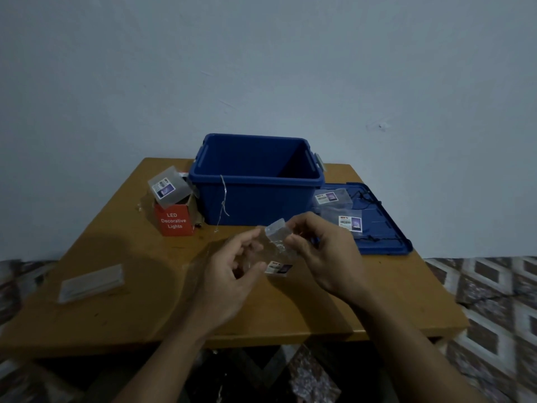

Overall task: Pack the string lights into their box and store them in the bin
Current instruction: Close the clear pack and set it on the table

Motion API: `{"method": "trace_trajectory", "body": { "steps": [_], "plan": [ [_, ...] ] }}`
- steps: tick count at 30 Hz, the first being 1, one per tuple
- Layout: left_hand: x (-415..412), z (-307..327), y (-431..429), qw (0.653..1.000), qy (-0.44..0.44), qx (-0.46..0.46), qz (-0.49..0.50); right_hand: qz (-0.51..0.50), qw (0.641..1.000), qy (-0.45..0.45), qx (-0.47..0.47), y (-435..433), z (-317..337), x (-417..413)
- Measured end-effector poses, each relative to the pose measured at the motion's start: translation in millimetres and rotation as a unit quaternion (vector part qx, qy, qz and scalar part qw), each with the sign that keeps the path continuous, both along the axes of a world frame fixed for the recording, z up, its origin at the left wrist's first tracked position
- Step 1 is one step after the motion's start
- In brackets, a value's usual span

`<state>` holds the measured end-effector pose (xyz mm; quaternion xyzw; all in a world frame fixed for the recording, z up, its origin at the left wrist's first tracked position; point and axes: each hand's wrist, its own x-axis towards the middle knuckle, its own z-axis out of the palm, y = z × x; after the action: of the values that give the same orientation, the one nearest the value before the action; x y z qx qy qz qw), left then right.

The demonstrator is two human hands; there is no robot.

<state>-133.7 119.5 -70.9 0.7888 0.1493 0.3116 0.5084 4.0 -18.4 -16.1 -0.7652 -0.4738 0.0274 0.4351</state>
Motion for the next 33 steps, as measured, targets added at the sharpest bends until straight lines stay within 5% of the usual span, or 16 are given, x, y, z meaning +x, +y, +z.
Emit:
{"method": "trace_trajectory", "body": {
  "steps": [20,28,33],
  "plan": [
    [2.7,-5.2,2.9,0.999,-0.018,-0.03,-0.007,0.064,0.96,-0.186,-0.197,13.9,25.8,0.4],
    [3.9,-9.2,6.0,0.997,0.069,0.035,0.031,0.078,0.927,-0.277,-0.24,21.4,25.6,-9.2],
    [3.8,-7.2,1.5,0.998,0.048,0.032,0.027,0.082,0.925,-0.294,-0.226,24.1,24.1,-7.6]
  ]
}}
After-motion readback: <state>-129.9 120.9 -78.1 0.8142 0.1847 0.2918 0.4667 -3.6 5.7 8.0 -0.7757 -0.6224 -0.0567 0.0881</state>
